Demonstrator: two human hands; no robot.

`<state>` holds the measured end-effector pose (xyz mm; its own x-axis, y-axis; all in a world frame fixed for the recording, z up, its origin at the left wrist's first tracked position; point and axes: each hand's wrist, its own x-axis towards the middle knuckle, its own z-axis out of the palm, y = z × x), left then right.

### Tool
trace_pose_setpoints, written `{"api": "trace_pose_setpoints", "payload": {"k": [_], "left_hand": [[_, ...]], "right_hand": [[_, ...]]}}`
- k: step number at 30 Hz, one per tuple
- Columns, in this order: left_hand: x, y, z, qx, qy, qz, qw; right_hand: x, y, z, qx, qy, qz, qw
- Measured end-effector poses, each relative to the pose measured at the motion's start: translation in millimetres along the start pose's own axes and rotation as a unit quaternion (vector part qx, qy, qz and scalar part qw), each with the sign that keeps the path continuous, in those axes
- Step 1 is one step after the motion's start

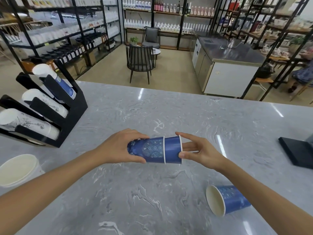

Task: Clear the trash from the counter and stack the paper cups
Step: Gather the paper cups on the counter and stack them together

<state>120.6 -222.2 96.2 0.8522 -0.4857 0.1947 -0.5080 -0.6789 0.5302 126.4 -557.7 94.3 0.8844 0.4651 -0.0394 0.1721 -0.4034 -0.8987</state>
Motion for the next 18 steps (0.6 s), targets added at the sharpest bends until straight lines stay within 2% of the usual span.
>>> {"api": "trace_pose_setpoints", "payload": {"k": [6, 18], "left_hand": [[10, 13, 11, 0.008, 0.001, 0.016, 1.0], [34, 38, 33, 0.02, -0.028, 0.058, 0.998]], "right_hand": [[1, 3, 7, 0.04, -0.004, 0.01, 0.999], [-24, 20, 0, 0.066, 0.038, 0.016, 0.997]]}}
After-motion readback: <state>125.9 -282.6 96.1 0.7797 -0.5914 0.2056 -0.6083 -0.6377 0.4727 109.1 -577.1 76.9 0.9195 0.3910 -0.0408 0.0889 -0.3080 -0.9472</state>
